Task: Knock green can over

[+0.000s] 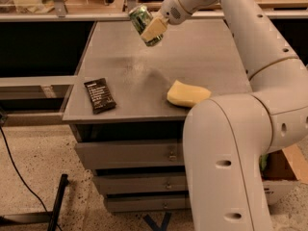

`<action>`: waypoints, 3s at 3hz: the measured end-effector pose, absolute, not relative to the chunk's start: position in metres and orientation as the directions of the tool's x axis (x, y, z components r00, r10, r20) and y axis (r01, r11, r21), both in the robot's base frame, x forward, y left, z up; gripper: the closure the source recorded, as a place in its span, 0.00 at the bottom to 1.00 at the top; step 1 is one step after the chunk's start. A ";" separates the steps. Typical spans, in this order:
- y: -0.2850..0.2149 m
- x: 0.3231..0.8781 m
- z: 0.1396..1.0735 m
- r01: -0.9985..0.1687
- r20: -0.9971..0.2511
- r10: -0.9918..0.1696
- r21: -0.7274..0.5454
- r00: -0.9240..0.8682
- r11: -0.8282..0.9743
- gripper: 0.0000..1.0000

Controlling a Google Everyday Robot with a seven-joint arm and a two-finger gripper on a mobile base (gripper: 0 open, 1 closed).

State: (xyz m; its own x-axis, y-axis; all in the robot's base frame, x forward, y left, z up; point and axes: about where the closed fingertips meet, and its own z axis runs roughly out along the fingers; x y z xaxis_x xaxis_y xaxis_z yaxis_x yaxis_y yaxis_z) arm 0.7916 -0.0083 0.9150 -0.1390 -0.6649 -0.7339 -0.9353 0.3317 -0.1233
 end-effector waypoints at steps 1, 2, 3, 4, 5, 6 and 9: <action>-0.019 0.754 0.904 -0.968 -0.651 -0.743 -0.048 -0.157 0.246 1.00; -0.036 0.728 0.900 -0.979 -0.582 -0.797 0.000 -0.165 0.202 1.00; -0.049 0.717 0.900 -0.985 -0.525 -0.838 0.004 -0.150 0.174 0.97; -0.058 0.714 0.897 -0.986 -0.502 -0.852 0.005 -0.147 0.167 0.79; -0.070 0.718 0.885 -0.985 -0.485 -0.862 -0.001 -0.149 0.171 0.55; -0.087 0.719 0.869 -0.984 -0.446 -0.881 0.005 -0.161 0.177 0.32; -0.100 0.750 0.833 -0.972 -0.378 -0.905 -0.048 -0.194 0.229 0.00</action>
Offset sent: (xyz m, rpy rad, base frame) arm -0.0885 -0.0660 -0.0012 -0.2766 0.2727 0.1850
